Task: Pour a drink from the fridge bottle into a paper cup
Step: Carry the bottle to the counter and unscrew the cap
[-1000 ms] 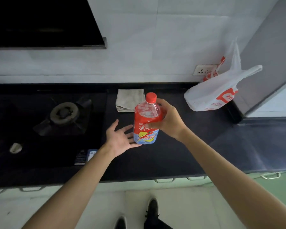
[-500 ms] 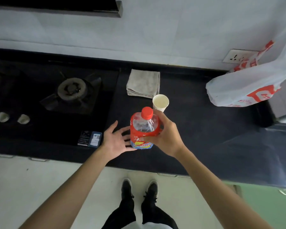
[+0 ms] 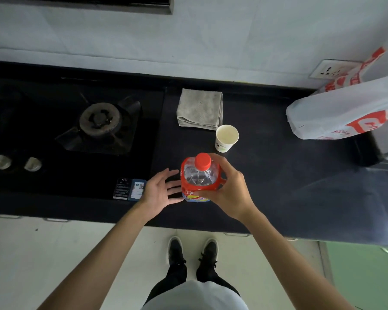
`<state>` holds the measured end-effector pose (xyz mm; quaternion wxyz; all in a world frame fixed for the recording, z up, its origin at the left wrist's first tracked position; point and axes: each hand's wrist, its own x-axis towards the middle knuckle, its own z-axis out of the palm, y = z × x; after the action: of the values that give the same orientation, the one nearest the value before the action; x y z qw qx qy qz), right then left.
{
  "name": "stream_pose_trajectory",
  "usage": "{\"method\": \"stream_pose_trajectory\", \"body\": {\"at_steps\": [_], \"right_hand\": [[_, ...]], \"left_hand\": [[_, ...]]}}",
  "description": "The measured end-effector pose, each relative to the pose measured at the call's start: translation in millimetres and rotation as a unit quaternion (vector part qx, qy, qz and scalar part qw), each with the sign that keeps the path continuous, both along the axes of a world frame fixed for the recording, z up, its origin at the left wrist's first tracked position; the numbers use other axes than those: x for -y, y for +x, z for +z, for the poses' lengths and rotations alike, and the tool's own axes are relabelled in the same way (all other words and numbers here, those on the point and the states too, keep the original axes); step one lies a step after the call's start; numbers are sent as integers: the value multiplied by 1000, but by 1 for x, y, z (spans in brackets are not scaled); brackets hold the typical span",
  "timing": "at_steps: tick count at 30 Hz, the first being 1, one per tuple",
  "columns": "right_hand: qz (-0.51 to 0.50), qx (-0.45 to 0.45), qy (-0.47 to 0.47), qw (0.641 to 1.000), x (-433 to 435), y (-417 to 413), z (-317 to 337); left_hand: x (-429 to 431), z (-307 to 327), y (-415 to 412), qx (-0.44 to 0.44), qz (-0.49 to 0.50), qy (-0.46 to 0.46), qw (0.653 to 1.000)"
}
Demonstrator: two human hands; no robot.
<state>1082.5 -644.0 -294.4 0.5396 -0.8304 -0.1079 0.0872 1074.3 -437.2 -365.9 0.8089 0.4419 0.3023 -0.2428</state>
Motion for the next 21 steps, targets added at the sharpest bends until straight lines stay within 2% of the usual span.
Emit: {"method": "stream_pose_trajectory", "body": {"at_steps": [4,7,12,16,21], "right_hand": [[0,-4,-13,1000,-3,0,-9],[-11,-6,-15,1000,-1,0,-15],[-16,-8,-20,1000,-1,0,-17],[-16,-20,-19,999,0,-1,-19],[23,-30,-54,998,2,4,-21]], "left_hand": [[3,5,-3,61,-32,49,996],[2,5,-4,110,-109,105,982],[6,6,-10,198,-240,215,926],[10,5,-13,218,-261,266,902],[14,5,-14,260,-282,351,854]]}}
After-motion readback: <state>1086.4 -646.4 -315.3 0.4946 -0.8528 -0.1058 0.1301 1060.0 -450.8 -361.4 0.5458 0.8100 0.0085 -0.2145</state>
